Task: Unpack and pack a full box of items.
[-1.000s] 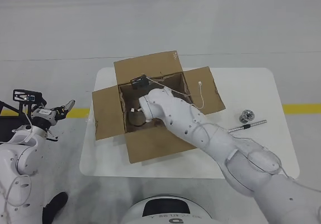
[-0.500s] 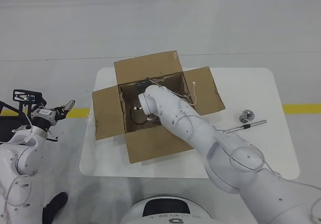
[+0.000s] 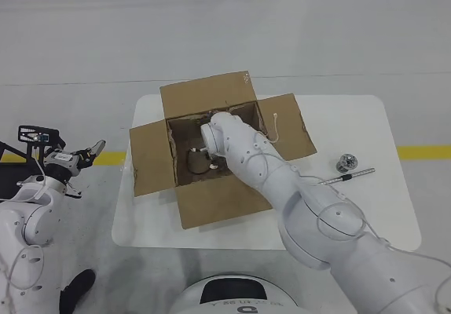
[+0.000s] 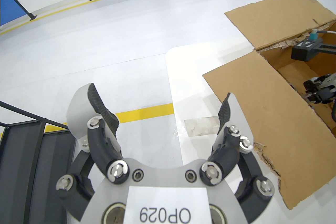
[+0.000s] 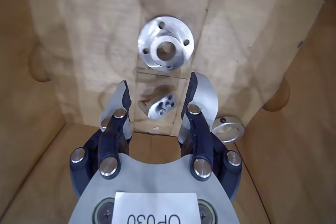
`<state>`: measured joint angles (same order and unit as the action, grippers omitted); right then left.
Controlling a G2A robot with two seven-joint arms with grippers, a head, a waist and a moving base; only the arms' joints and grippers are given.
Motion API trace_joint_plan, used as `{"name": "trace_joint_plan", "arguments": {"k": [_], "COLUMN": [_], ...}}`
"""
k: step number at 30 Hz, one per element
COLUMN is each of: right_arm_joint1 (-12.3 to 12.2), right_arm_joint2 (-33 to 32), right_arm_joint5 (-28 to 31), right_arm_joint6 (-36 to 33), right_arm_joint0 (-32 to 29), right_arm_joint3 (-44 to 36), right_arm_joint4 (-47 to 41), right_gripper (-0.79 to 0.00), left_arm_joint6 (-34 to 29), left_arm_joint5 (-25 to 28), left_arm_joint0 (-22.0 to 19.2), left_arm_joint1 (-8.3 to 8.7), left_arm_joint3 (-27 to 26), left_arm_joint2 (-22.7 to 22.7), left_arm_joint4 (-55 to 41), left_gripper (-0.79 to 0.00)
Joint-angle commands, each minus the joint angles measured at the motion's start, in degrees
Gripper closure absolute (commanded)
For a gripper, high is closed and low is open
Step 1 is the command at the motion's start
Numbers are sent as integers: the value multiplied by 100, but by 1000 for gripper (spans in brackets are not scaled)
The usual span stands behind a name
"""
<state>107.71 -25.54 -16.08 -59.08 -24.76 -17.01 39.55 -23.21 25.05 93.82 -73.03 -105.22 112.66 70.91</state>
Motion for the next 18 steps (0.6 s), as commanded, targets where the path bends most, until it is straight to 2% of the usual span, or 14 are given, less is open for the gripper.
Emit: {"name": "trace_joint_plan", "arguments": {"k": [1,4,10,12,18], "right_arm_joint1": [24,63,128,130,158], "right_arm_joint2": [36,67,47,15,-38], "right_arm_joint5": [-33,-51,24,58,0], "right_arm_joint6": [-150,-285,-389,-370,-318], "right_arm_joint0": [-26,-63,-111,-98,-96], "right_arm_joint3": [16,38,50,134,329], "right_arm_joint4": [81,161,174,157,167], "right_gripper": [-483,-453,-468,-391,-320], "left_arm_joint6": [0,0,0,0,0], "left_arm_joint5": [0,0,0,0,0], "left_arm_joint0": [0,0,0,0,0], "left_arm_joint1": [0,0,0,0,0], "left_arm_joint3": [0,0,0,0,0], "left_arm_joint2": [0,0,0,0,0], "left_arm_joint4": [0,0,0,0,0], "left_gripper": [-785,-785,-785,-785,-785]}}
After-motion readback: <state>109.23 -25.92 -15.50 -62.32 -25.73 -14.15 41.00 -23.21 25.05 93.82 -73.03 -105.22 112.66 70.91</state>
